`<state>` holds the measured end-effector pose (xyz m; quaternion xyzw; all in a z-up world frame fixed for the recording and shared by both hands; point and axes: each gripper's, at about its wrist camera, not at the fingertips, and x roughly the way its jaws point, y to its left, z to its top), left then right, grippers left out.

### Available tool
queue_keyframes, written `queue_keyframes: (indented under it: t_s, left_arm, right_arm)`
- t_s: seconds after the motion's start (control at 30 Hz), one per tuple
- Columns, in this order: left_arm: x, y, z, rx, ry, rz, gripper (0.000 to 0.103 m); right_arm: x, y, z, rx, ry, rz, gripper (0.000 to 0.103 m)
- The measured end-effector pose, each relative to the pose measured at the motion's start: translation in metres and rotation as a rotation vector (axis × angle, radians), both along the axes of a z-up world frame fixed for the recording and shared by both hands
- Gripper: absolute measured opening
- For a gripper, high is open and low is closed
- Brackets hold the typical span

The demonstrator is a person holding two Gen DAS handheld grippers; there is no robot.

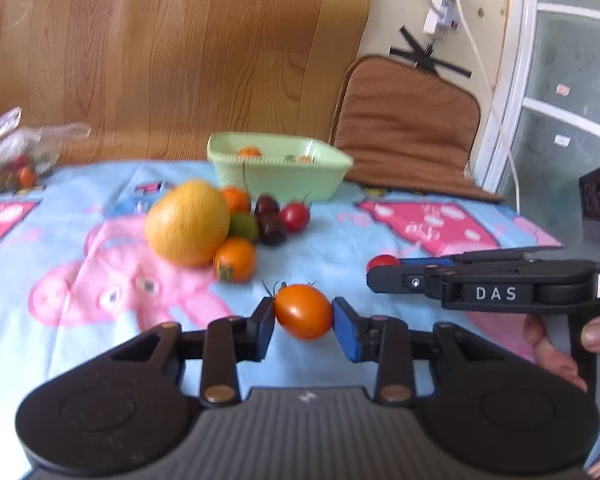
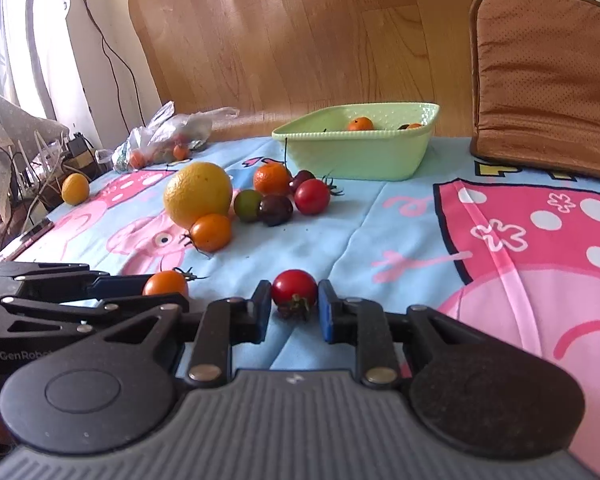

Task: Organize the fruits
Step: 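Lift both held tomatoes and carry them toward the basket, then open both tools over the basket to drop the tomatoes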

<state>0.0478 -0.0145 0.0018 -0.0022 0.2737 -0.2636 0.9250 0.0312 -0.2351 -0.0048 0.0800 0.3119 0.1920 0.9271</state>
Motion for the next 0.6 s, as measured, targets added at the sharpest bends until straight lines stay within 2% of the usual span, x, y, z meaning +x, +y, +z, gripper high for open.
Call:
queue_keyframes:
  t_s: [0.13,0.2,0.33,0.43,0.47,0.5,0.53,0.6]
  left_arm:
    - [0.047,-0.014,0.038,-0.011,-0.079,0.001,0.032]
    - [0.080,-0.024,0.051,-0.018,-0.085,0.004,0.032]
    - [0.166,-0.051,0.053,-0.016,0.029,0.029,0.032]
    - [0.208,-0.069,0.047,-0.010,0.094,0.044,0.033]
    - [0.216,-0.073,0.045,-0.002,0.100,0.057,0.035]
    - [0.222,-0.076,0.044,0.007,0.102,0.075,0.041]
    - [0.225,-0.077,0.043,0.005,0.102,0.088,0.042]
    - [0.224,-0.073,0.045,-0.025,0.108,0.092,0.042]
  right_arm:
    - [0.036,-0.012,0.027,-0.002,-0.107,-0.073,0.027]
    - [0.062,-0.017,0.034,-0.006,-0.138,-0.109,0.027]
    - [0.118,-0.023,0.028,-0.030,-0.146,-0.157,0.027]
    - [0.144,-0.023,0.014,-0.055,-0.140,-0.157,0.029]
    - [0.147,-0.024,0.009,-0.055,-0.152,-0.161,0.029]
    - [0.148,-0.027,0.004,-0.046,-0.166,-0.171,0.033]
    - [0.147,-0.032,-0.002,-0.018,-0.171,-0.187,0.037]
    - [0.146,-0.042,-0.006,0.046,-0.159,-0.194,0.037]
